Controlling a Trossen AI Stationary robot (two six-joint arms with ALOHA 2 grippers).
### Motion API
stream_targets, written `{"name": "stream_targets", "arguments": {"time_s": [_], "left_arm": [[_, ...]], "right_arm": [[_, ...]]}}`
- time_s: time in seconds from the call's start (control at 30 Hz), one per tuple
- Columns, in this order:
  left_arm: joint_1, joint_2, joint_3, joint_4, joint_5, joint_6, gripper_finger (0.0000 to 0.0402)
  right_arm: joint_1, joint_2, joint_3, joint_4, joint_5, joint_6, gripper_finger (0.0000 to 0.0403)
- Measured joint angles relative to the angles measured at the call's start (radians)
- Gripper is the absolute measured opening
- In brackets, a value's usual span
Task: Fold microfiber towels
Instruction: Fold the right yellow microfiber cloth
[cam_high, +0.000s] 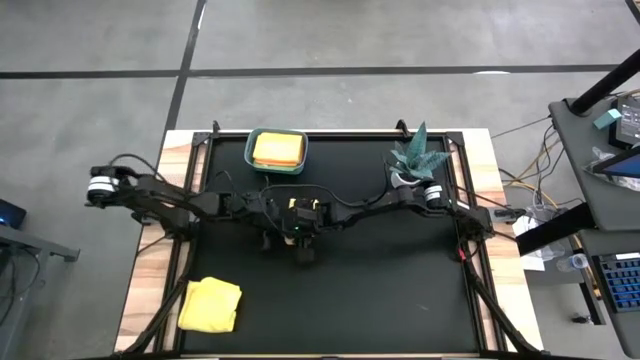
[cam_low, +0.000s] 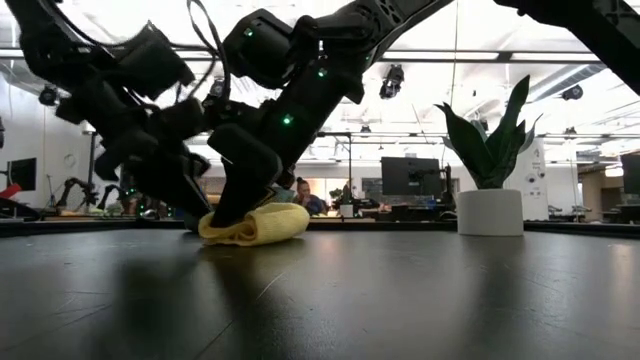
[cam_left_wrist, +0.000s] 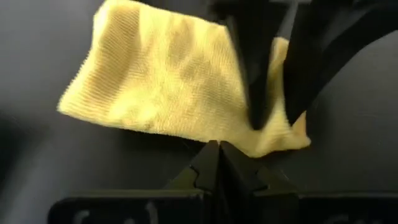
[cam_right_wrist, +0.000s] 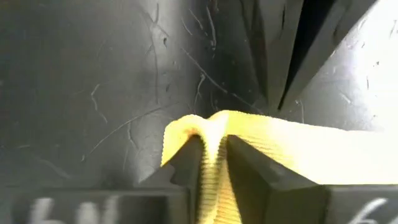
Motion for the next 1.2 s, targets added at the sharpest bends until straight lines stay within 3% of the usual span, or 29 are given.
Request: {"name": "stream_targets", "arguments": {"time_s": [0.3,0.5,0.73,0.93,1.1,1.2], "left_arm": [[0.0,-0.18,-0.006,-0.021,-0.003,0.005,0.0],[0.001,-0.249,-0.006,-0.025,-0.011,0.007,0.0],[-0.01,-0.274,-0.016,-0.052,-0.002,0.006,0.0],[-0.059,-0.219,-0.023,-0.027,0.037,-0.05,0.0001],[-0.095,-0.186,-0.018,-0.025,0.07,-0.073,0.0049],[-0.116,-0.145,-0.018,-0.022,0.011,-0.079,0.0099]], "right_arm": [[-0.004,-0.021,0.048,-0.017,0.0,-0.059,0.0165],[-0.013,-0.04,0.114,-0.109,-0.001,-0.131,0.0194],[-0.049,-0.054,0.234,-0.368,0.059,-0.261,0.0177],[-0.136,-0.076,0.225,-0.473,0.051,-0.293,0.0144],[-0.22,-0.084,0.17,-0.47,-0.122,-0.281,0.0128],[-0.254,-0.084,0.133,-0.468,-0.214,-0.268,0.0127]]}}
